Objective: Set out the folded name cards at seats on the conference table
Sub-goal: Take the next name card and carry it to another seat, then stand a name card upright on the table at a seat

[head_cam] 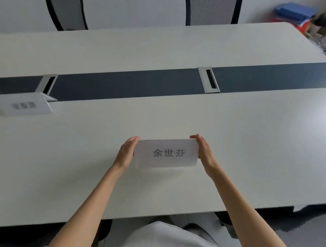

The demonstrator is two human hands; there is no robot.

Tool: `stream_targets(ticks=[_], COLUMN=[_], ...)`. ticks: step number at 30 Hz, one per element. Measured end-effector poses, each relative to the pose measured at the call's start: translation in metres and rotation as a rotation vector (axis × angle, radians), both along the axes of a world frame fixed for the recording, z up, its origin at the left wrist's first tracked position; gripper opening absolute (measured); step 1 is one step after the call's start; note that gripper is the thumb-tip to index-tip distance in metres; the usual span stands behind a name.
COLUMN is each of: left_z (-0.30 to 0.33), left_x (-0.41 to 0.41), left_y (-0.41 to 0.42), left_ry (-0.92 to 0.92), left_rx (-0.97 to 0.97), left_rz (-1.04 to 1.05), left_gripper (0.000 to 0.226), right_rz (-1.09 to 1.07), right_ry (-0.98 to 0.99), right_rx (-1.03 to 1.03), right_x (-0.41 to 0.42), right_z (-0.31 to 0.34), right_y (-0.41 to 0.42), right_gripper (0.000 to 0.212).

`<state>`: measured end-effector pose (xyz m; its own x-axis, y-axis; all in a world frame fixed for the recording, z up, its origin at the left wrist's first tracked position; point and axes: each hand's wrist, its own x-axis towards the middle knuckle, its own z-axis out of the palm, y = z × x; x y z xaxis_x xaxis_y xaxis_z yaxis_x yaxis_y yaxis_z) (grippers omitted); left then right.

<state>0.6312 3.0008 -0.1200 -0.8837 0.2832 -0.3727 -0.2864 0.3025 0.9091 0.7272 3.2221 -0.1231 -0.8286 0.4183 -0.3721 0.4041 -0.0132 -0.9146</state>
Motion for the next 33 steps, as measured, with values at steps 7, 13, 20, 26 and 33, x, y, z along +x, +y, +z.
stream_targets(ticks=[7, 13, 20, 26, 33], left_z=[-0.021, -0.026, -0.022, 0.052, 0.081], left_x=[-0.023, -0.022, -0.024, -0.043, -0.085], left_y=[0.0, -0.01, -0.015, 0.026, 0.16], left_ry=[0.049, 0.107, 0.398, 0.476, 0.435], left_rx=[-0.067, -0.175, -0.188, -0.063, -0.028], left_rz=[-0.07, -0.159, -0.064, -0.095, -0.279], left_gripper=[0.036, 0.041, 0.028, 0.023, 0.029], right_rz=[0.083, 0.331, 0.369, 0.269, 0.017], right_ry=[-0.015, -0.086, 0.045, 0.155, 0.276], right_rx=[0.068, 0.281, 0.502, 0.357, 0.331], right_x=[-0.025, -0.022, -0.021, -0.025, -0.042], right_z=[-0.019, -0.009, -0.012, 0.033, 0.055], right_y=[0.017, 0.039, 0.046, 0.086, 0.199], right_gripper=[0.035, 0.04, 0.04, 0.027, 0.022])
